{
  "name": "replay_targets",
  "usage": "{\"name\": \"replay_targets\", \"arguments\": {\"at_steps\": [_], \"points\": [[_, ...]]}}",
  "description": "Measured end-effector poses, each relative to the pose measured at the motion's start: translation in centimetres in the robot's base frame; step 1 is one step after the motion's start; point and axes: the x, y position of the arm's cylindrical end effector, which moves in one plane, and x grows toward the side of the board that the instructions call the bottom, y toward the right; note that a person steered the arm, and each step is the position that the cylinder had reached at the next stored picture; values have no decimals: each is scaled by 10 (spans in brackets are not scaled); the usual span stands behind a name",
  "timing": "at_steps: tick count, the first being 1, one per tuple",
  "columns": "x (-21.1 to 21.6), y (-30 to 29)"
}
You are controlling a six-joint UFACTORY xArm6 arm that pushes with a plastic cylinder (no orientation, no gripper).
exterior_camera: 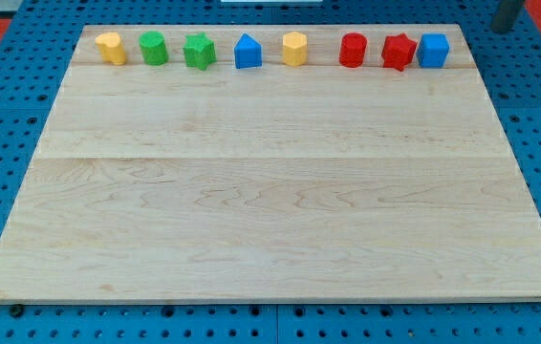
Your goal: Slightly push the red star towards the bottom
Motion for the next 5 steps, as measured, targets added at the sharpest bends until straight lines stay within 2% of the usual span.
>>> {"name": "replay_targets", "arguments": {"at_steps": [1, 2, 4, 5], "points": [[1, -46], [1, -128], [48, -189], [48, -210]]}}
